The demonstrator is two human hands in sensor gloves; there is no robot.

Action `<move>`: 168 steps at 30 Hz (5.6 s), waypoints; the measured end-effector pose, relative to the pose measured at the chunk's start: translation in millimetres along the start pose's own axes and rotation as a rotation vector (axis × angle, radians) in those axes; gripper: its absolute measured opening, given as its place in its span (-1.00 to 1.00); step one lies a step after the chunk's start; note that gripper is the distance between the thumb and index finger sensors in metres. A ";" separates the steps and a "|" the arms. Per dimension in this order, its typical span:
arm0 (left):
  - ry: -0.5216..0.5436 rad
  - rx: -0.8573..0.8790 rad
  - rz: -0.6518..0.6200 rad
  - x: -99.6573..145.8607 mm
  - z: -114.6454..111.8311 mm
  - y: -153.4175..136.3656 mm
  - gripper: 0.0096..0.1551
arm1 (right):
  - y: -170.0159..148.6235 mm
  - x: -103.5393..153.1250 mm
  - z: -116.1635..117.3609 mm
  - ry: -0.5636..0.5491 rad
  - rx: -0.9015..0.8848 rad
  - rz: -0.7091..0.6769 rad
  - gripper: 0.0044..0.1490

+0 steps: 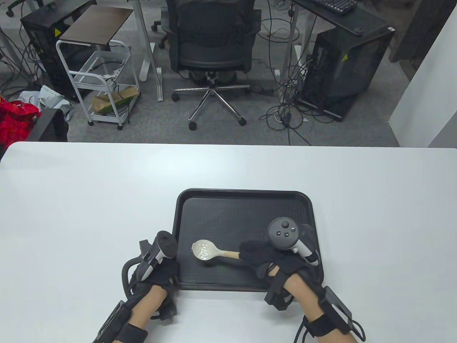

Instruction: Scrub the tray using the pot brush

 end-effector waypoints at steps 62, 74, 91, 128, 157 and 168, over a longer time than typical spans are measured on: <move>0.000 -0.002 -0.001 0.0 -0.6 -0.3 -0.31 | -157.8 39.7 -108.2 0.216 -0.015 0.423 -0.44; 0.001 -0.003 0.001 0.0 -0.6 0.0 -0.31 | -217.9 83.0 -143.4 0.098 -0.117 0.574 -0.45; 0.003 -0.010 0.003 -0.1 -0.8 1.3 -0.31 | -120.6 26.2 -97.5 0.165 -0.161 0.157 -0.40; -0.015 0.042 -0.003 -1.6 -0.9 -4.4 -0.31 | -13.5 -1.0 24.2 0.185 0.084 0.073 -0.41; -0.005 0.016 0.001 -0.5 -1.6 -2.1 -0.31 | -135.1 36.5 -85.0 0.269 0.038 0.372 -0.43; -0.003 0.010 0.000 -0.1 -1.8 -1.4 -0.31 | -180.1 65.9 -120.2 0.178 -0.022 0.490 -0.44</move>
Point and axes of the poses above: the tracker on the back of each hand, its own y axis roughly to the thumb side, its own x axis roughly from the fingertips to the wrist, z = x × y, the point moved 2 cm from there along -x, roughly from the wrist to the fingertips, and after that the axes turned 1 degree about x, right-handed, at the moved point
